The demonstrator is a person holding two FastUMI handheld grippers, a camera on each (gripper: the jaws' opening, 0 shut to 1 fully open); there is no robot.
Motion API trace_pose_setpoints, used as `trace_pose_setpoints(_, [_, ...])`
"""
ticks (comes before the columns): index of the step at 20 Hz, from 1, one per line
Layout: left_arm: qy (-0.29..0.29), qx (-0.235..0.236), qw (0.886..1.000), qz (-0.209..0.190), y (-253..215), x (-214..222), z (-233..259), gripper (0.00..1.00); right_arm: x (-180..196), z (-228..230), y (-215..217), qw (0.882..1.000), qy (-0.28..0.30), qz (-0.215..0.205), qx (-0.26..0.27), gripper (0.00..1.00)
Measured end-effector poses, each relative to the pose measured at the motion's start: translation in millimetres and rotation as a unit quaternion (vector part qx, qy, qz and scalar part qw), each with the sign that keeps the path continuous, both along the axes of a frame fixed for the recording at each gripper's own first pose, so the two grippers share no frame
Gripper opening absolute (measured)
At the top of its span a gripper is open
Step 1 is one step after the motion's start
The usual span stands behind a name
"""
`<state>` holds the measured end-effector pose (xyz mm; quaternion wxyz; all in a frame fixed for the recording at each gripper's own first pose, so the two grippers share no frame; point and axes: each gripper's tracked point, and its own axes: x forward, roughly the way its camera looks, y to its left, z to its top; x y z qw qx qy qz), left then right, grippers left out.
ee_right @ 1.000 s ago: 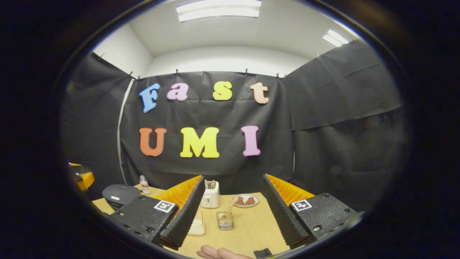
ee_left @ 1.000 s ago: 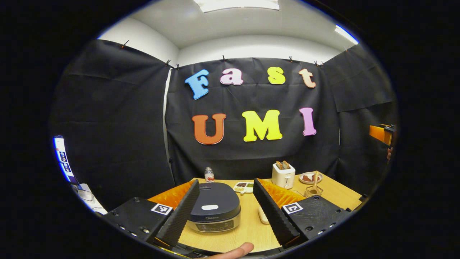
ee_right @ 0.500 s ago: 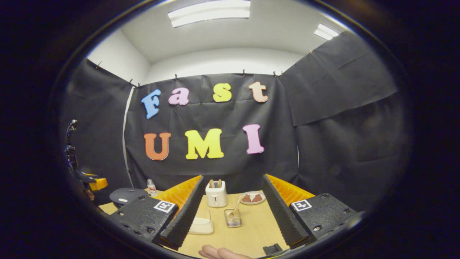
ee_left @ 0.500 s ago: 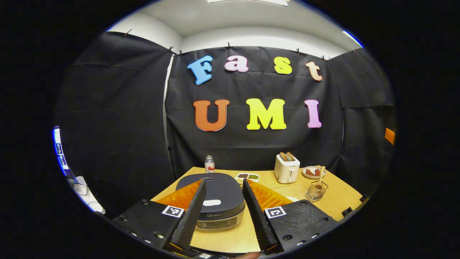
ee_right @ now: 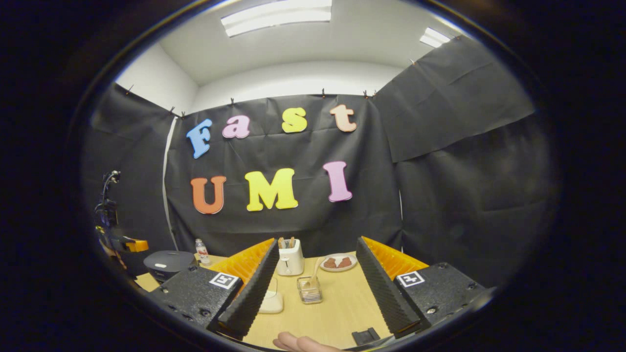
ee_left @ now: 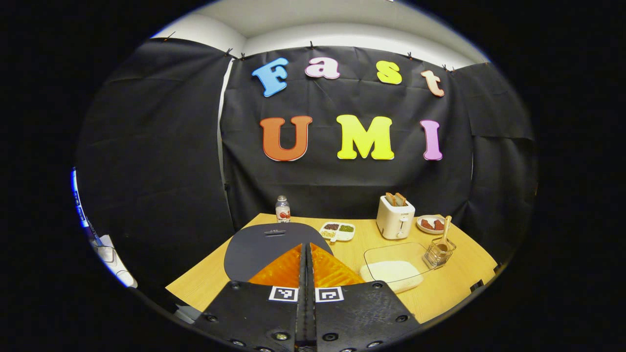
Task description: Close the left gripper, press the button to open the rice cooker; take a wooden spoon from the chopstick holder with the right hand, scoop a spoonful of rice and pour it into the rice cooker, then put the wooden spoon back into the chopstick holder.
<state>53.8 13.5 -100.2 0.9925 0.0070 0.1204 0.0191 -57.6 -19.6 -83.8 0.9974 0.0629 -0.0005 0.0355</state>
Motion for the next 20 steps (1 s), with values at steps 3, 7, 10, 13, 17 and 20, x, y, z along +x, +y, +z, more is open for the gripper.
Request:
trace_pose_setpoints(3, [0.039,-0.001,0.999,0.010,4.9,15.4,-22.5,0.00,8.0,-10.5,-7.3,1.000,0.008,0.000,-0.006,1.00])
trace_pose_setpoints(7, [0.083,-0.020,0.996,0.024,13.3,32.9,-47.3,0.00,26.9,-20.4,-11.3,1.000,0.014,0.009,0.009,1.00])
trace_pose_setpoints(10, [0.110,-0.029,0.993,0.037,19.6,38.6,-65.4,0.00,45.0,-46.3,-13.4,0.998,0.044,0.024,0.023,1.00])
trace_pose_setpoints(13, [0.126,-0.020,0.991,0.045,27.7,38.9,-76.7,0.00,60.6,-61.1,-21.7,0.997,0.060,0.025,0.033,0.96])
trace_pose_setpoints(17, [0.137,-0.018,0.989,0.053,33.8,39.7,-88.6,0.00,74.4,-76.3,-29.6,0.997,0.057,0.019,0.038,1.00])
trace_pose_setpoints(20, [0.145,-0.027,0.988,0.050,32.5,36.8,-90.8,0.00,83.6,-86.3,-30.7,0.998,0.053,0.027,0.038,0.96])
